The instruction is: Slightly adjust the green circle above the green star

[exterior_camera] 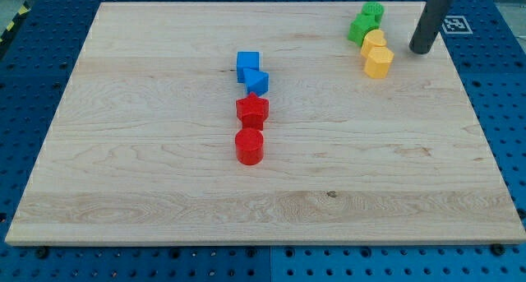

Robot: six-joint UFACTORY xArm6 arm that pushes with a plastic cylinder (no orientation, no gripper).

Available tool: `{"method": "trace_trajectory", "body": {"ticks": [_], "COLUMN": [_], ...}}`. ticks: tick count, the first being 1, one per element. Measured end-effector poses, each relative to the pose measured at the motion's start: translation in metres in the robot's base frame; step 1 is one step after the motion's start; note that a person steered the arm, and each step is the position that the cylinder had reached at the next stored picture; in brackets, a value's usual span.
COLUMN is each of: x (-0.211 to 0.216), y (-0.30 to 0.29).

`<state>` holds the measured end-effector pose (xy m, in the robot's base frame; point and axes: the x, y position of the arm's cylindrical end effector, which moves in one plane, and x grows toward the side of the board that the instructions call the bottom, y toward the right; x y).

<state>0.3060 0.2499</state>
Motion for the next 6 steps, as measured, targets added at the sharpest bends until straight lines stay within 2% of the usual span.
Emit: {"method": "trace_trajectory", "body": {"ticks": [2, 6], "x": [-0.052, -0.055], "y": [-0.003, -0.048]}}
